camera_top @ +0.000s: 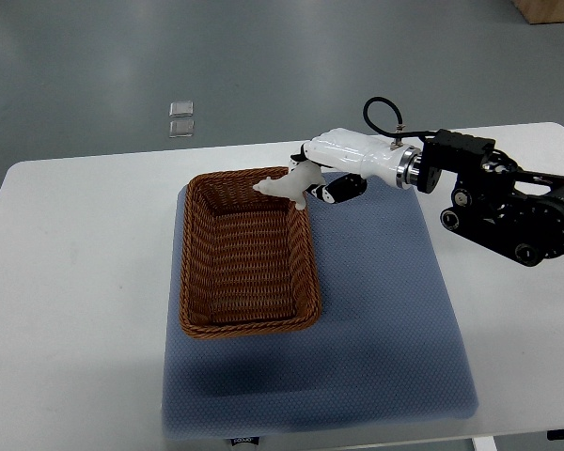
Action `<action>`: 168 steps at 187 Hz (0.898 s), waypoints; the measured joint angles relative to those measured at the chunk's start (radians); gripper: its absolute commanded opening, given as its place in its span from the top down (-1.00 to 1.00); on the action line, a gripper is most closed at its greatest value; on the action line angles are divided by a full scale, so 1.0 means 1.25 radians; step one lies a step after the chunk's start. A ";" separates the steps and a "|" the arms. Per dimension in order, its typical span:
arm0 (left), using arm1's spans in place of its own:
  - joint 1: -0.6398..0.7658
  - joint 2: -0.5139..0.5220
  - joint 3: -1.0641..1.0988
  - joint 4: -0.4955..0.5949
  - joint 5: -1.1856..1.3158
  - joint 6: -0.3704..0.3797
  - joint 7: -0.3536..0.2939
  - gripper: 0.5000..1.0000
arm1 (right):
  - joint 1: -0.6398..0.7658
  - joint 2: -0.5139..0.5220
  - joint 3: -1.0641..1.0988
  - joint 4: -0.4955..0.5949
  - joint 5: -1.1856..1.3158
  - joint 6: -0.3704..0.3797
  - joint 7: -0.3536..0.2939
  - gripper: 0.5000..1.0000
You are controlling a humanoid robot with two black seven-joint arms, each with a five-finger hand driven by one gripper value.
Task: Place white bear in brown basket with right hand
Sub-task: 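Carry the bear over the brown wicker basket and release it inside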
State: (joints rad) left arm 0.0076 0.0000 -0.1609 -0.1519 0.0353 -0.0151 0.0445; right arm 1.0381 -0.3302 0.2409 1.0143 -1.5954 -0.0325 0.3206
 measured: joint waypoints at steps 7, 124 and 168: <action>0.000 0.000 0.000 0.000 0.000 0.000 0.000 -1.00 | 0.011 0.012 -0.015 0.001 -0.001 0.003 0.002 1.00; 0.000 0.000 0.000 0.000 0.000 0.000 0.000 -1.00 | 0.051 0.092 -0.109 -0.017 -0.037 0.034 0.015 -0.24; 0.000 0.000 0.000 0.000 0.000 0.000 0.000 -1.00 | 0.051 0.078 -0.099 -0.021 -0.036 0.030 0.012 -0.39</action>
State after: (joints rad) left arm 0.0077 0.0000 -0.1608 -0.1519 0.0353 -0.0151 0.0446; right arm 1.1021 -0.2325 0.1172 0.9880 -1.6406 0.0045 0.3354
